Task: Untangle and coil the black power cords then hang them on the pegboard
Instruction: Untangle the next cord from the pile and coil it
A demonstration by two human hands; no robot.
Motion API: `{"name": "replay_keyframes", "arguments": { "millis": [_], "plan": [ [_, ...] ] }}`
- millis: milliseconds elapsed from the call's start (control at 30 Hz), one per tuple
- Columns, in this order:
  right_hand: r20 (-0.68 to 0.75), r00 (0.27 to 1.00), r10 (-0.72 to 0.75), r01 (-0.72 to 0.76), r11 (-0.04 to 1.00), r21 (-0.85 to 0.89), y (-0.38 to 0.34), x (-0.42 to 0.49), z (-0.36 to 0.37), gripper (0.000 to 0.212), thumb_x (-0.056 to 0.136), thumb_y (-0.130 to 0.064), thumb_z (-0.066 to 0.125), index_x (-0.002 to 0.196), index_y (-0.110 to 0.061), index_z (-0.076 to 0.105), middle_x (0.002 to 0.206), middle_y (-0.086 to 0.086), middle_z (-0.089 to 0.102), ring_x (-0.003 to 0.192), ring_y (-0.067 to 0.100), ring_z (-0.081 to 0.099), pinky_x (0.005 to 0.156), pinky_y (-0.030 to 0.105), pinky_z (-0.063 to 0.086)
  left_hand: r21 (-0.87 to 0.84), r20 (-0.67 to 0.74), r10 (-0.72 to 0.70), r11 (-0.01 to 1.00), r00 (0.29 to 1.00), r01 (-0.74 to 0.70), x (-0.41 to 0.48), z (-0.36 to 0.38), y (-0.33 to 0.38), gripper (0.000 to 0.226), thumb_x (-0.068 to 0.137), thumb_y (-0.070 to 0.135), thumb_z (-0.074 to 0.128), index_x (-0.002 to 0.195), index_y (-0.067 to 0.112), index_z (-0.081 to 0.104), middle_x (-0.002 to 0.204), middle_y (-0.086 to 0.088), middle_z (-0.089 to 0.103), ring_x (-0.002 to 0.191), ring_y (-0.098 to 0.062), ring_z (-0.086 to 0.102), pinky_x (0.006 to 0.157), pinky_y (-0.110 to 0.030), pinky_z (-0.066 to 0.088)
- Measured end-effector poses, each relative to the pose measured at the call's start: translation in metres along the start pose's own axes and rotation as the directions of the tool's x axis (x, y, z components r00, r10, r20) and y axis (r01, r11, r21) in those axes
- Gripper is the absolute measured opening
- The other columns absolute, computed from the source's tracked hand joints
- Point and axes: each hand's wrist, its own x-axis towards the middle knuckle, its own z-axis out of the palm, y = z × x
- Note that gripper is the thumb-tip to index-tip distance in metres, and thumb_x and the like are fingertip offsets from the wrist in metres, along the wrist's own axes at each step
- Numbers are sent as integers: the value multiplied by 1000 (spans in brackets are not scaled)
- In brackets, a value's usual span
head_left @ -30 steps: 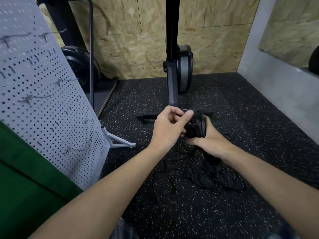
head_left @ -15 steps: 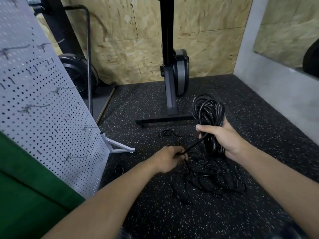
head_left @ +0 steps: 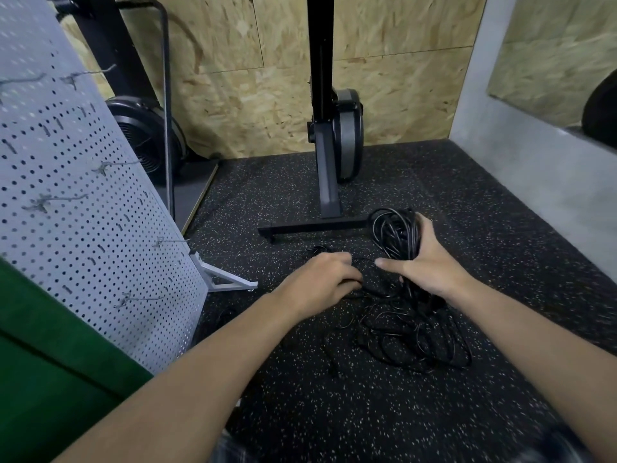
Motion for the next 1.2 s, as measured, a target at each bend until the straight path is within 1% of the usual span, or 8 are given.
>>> {"name": "replay_keyframes", "arguments": {
  "millis": [133, 233, 467, 633, 733, 833, 1033, 1200],
  "plan": [
    [34, 998, -55, 56, 998, -24, -3, -2, 1, 125, 59, -64, 90, 155, -50, 12, 144, -7, 56, 132, 20, 54, 117, 48, 39, -8, -113, 130, 991, 985, -132, 3, -6, 18, 16, 99, 20, 71, 109, 11, 80, 100, 1, 66, 94, -13, 63, 86, -20, 45],
    [73, 994, -77, 76, 997, 21, -4, -2, 0, 125, 64, -53, 94, 159, -39, 13, 142, -6, 56, 130, 16, 54, 117, 42, 39, -85, -190, 181, 976, 965, -200, 3, -9, 28, 11, 93, 20, 79, 101, 13, 78, 101, 5, 70, 92, -8, 64, 87, -26, 53],
    [235, 972, 7, -83, 944, 318, -8, -9, 7, 93, 68, -29, 80, 148, -38, 33, 122, 12, 67, 105, 28, 68, 89, 47, 57, -338, -251, -79, 941, 965, -11, 5, -20, 36, 43, 81, 38, 89, 97, 22, 51, 82, 11, 61, 72, -5, 57, 65, -26, 47],
    [427, 902, -64, -212, 797, 566, -14, -13, 11, 52, 70, -34, 73, 111, -6, 61, 84, 15, 63, 69, 27, 64, 62, 35, 55, -421, -299, -144, 907, 943, 5, 8, -17, 33, 41, 78, 38, 91, 90, 15, 60, 73, 11, 65, 64, -4, 57, 60, -19, 43],
    [487, 863, -132, -189, 810, 555, -14, -14, 12, 61, 73, -45, 87, 121, -12, 71, 102, 13, 74, 82, 24, 71, 70, 37, 61, -433, -340, -169, 902, 925, 6, 8, -20, 25, 34, 81, 30, 90, 89, 16, 60, 76, 8, 66, 66, -3, 56, 63, -22, 46],
    [520, 851, -66, -177, 897, 404, -13, -15, 11, 91, 64, -24, 95, 143, -21, 51, 123, 14, 71, 99, 25, 71, 82, 37, 61, -446, -303, -194, 894, 933, 41, 6, -21, 19, 32, 82, 25, 88, 86, 16, 58, 74, 9, 62, 63, -4, 50, 62, -26, 46],
    [487, 869, 81, -134, 988, 75, -19, -23, 11, 69, 76, 8, 77, 130, -30, 55, 123, 14, 69, 108, 29, 67, 80, 37, 59, -386, -244, -149, 921, 958, 45, 5, -21, 16, 41, 76, 40, 92, 81, 15, 61, 72, 4, 66, 65, -12, 57, 62, -34, 50],
    [509, 854, 104, -209, 966, 153, -17, -19, 12, 64, 81, 15, 66, 133, -20, 51, 118, 26, 73, 108, 38, 73, 98, 54, 57, -383, -245, -113, 924, 963, 11, 6, -26, 18, 27, 86, 31, 86, 83, 13, 65, 77, 5, 67, 73, -9, 59, 66, -25, 48]
  ]
}}
